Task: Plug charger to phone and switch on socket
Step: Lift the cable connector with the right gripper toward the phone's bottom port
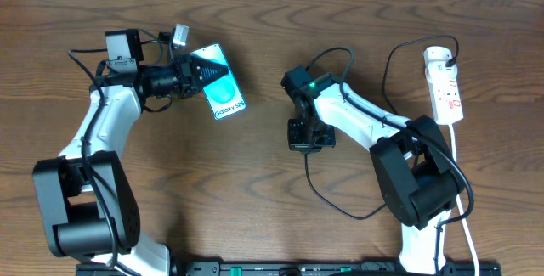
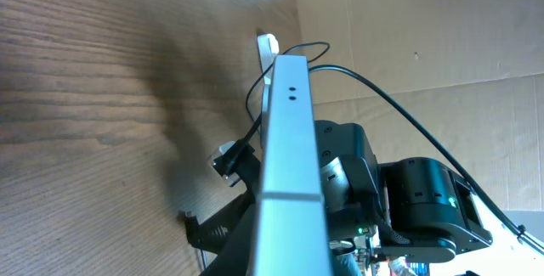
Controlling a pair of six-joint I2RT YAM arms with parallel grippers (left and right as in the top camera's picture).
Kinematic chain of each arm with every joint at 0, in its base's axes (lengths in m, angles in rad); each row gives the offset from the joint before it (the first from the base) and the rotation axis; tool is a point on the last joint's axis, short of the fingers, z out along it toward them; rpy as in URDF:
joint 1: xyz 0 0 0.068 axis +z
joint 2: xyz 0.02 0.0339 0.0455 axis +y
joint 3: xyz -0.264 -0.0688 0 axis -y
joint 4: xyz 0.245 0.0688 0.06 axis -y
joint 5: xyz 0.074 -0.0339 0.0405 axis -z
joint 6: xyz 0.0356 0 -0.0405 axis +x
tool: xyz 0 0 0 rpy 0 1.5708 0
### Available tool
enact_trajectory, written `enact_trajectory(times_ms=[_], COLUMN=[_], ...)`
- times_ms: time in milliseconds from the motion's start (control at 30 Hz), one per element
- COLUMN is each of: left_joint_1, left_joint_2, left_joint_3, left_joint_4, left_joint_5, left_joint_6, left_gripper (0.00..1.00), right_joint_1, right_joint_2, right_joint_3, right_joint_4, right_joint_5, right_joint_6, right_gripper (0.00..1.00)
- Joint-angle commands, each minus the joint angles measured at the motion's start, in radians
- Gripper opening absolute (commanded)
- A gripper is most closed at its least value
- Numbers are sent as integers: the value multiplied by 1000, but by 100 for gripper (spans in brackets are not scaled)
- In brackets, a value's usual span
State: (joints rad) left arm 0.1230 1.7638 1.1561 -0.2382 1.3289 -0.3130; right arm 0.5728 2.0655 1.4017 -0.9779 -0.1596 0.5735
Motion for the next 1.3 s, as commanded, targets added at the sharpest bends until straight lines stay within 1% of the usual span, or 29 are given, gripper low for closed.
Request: enact_trajectory(times_ms=[0,67,200,300,367,433,467,500,633,733,833,900,1000,1133,1267], left_joint_1=[8,23,60,78,85,85,85,85,90,97,109,117,127,129,128], left_joint_2=[-3,-3,-4,-4,-3,-3,-3,-3,-4,-4,-4,-4,-4,-4,-4], left_joint_3=[9,9,9,9,9,9,9,9,9,9,9,9,9,9,9], left_joint_4=[0,0,0,-1,-1,0,0,0,8,60,106,131,137,162,264], left_joint_5=[21,21,21,22,22,22,22,22,60,169,209,235,242,242,242], left_joint_6=[17,16,1,0,-2,-2,-2,-2,-3,-8,-60,-71,-89,-130,-244], left_gripper=[7,7,7,7,7,7,8,7,7,7,7,7,7,7,7], right_joint_1=[0,-13,-65,-99,-117,-128,-130,-130,-130,-130,-127,-124,-118,-110,-95], right_joint_2=[16,16,16,16,16,16,16,16,16,16,16,16,16,16,16], right_joint_3=[3,6,38,91,150,209,262,277,318,318,318,318,318,318,318], right_joint_4=[-2,-2,-11,-35,-65,-84,-89,-90,-121,-164,-202,-227,-239,-233,-187], right_joint_5=[11,11,-33,-62,-102,-187,-319,-377,-737,-862,-947,-1010,-1090,-1158,-1217], right_joint_6=[6,5,-42,-88,-145,-223,-325,-364,-597,-716,-806,-884,-936,-957,-956], right_gripper=[1,2,1,1,1,1,1,1,1,1,1,1,2,1,2])
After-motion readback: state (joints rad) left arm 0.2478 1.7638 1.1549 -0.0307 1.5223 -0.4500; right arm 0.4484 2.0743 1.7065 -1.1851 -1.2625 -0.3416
